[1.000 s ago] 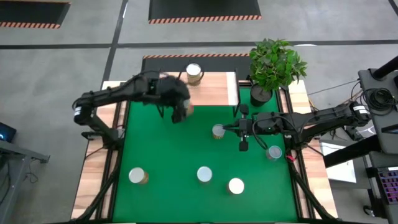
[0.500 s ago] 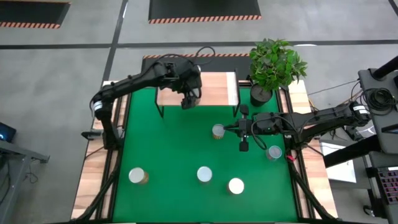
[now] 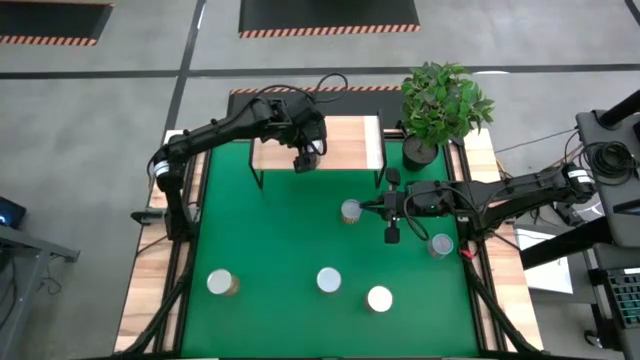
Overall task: Pick and place cans onto a shelf
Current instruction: Put the canned green beans on the shelf
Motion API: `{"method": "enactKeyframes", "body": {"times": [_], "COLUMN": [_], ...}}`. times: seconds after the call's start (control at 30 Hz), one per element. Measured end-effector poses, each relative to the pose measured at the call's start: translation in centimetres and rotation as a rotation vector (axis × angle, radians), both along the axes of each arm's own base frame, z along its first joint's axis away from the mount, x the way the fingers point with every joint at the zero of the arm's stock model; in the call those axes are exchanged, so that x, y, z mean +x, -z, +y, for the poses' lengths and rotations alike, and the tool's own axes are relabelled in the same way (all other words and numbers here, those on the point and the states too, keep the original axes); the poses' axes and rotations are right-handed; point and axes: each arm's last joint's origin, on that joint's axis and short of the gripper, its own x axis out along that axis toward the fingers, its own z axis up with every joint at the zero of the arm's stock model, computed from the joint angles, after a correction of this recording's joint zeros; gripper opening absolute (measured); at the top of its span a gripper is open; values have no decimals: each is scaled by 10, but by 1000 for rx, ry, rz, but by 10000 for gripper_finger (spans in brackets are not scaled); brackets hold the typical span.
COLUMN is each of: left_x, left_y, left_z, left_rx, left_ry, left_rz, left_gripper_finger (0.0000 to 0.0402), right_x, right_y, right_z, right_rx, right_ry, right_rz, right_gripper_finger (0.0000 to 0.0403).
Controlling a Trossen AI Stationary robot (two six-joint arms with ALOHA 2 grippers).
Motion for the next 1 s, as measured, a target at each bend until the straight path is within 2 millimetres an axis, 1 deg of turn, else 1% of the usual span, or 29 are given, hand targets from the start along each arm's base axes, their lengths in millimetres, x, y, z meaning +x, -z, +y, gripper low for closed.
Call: {"method": "enactKeyframes", "body": {"times": [0.17,0.3,0.4,0.5,0.57,0.67,0.73,0.8,0.9,1.0], "left_x": [-2,-6,-12,-23,-31,-44,-55,-65,-78,-88], "left_y": [-9,-20,-31,-41,-44,-40,-32,-19,3,23], "left_z": [-1,-8,-23,-45,-60,-83,-97,-107,-116,-119], "left_rx": [12,7,-22,-18,-8,-4,12,36,87,103], "left_ry": [5,24,63,114,146,194,222,215,180,153], "left_rz": [-22,-36,-85,-119,-154,-228,-280,-330,-380,-442], "left_gripper_finger": [334,334,328,311,296,268,249,229,201,169], "right_x": [0,0,0,-1,-1,-1,-1,-1,-1,0], "right_y": [0,0,1,2,3,4,4,4,4,5], "right_z": [0,0,0,0,0,0,0,0,-1,-3], "right_rx": [0,0,0,5,14,21,33,43,65,62], "right_ry": [0,0,0,3,7,11,16,20,34,74], "right_rz": [0,0,6,24,29,41,42,40,38,38], "right_gripper_finger": [9,9,9,9,9,9,9,9,9,9]}}
